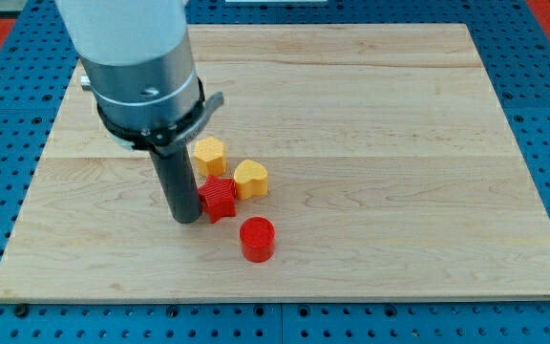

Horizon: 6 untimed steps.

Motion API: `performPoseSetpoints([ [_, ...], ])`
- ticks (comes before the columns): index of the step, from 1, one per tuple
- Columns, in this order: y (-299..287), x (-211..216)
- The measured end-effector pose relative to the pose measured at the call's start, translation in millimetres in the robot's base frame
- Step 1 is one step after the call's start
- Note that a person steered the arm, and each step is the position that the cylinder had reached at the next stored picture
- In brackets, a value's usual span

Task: Slide the red star above red circle

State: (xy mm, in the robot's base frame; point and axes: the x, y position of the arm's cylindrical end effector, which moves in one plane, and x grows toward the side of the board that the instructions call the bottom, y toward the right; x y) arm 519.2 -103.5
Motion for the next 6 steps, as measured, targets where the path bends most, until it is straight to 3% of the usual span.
performPoseSetpoints([
  [2, 11.4, -7.1],
  [3, 2.5, -36.9],
  [4, 35.5, -35.9],
  [5, 17.9, -17.7],
  [6, 58.4, -13.2],
])
